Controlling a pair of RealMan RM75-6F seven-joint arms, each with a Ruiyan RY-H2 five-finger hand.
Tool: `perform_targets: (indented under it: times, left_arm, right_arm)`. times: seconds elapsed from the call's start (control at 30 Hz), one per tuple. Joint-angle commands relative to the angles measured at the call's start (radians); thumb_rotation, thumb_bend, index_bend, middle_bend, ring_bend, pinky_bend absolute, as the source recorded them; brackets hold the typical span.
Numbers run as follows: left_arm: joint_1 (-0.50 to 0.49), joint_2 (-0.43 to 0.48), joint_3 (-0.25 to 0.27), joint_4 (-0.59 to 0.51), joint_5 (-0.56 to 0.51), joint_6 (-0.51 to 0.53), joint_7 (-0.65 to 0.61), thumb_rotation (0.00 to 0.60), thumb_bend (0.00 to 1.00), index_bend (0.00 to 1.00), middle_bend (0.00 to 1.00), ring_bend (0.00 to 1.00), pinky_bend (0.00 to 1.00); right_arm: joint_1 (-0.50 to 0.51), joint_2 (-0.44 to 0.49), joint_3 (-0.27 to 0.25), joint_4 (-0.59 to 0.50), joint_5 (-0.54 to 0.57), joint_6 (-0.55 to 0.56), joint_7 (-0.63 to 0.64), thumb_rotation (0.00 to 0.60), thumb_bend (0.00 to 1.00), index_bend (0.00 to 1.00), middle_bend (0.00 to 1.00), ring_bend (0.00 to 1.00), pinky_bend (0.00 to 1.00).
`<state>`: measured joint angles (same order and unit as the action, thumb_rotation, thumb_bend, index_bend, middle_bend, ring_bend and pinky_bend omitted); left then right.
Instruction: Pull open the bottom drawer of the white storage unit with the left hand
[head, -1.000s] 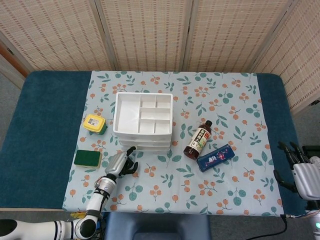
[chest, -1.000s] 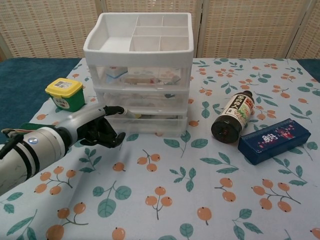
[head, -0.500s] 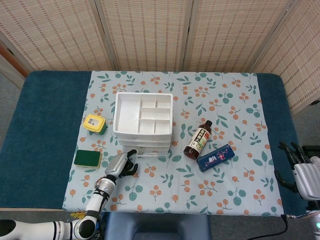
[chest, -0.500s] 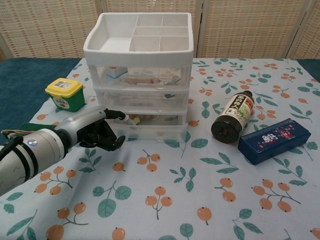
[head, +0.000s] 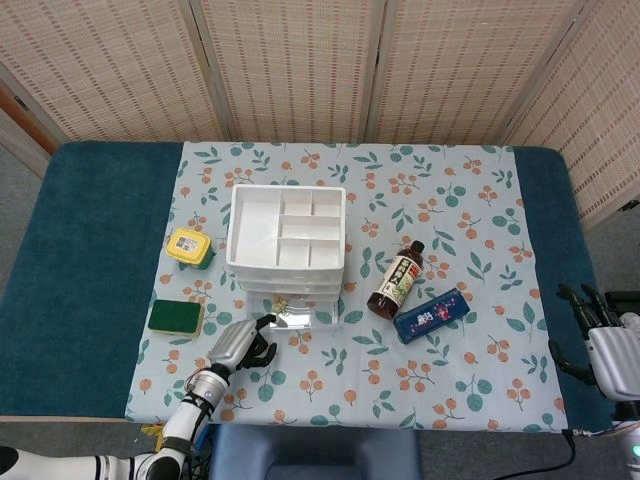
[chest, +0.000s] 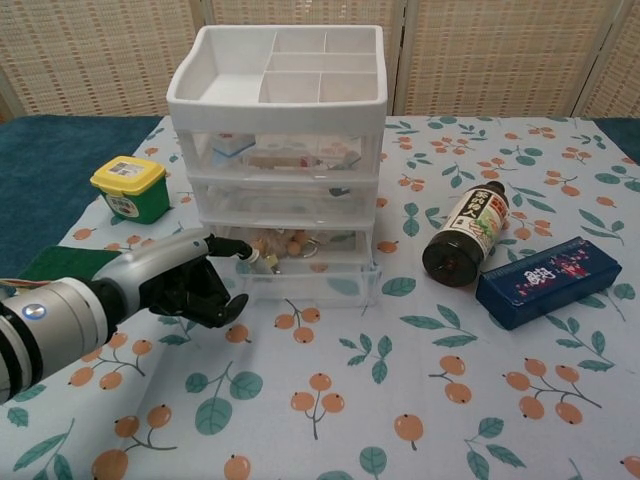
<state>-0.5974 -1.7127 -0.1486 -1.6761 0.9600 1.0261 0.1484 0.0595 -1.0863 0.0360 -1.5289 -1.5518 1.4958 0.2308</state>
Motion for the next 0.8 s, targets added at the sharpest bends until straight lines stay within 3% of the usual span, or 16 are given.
perform_targets:
  times: [0.03, 0.4, 0.8]
  left_arm:
    - [0.006, 0.008, 0.015, -0.016, 0.012, -0.001, 0.007, 0.600, 0.51, 0.33, 1.00, 1.00, 1.00]
    - [0.022, 0.034, 0.053, -0.068, 0.047, -0.001, 0.024, 0.585, 0.51, 0.33, 1.00, 1.00, 1.00]
    - [0.027, 0.056, 0.050, -0.064, 0.042, -0.002, 0.035, 0.576, 0.51, 0.33, 1.00, 1.00, 1.00]
  right_arm:
    - [0.001, 0.000, 0.000, 0.000, -0.001, -0.001, 0.000, 0.600, 0.41, 0.04, 0.18, 0.08, 0.20]
    - [0.001, -0.001, 0.000, 0.004, 0.000, -0.003, 0.004, 0.600, 0.41, 0.04, 0.18, 0.08, 0.20]
    - [0.002, -0.002, 0.000, 0.006, -0.001, -0.002, 0.006, 0.600, 0.41, 0.04, 0.18, 0.08, 0.20]
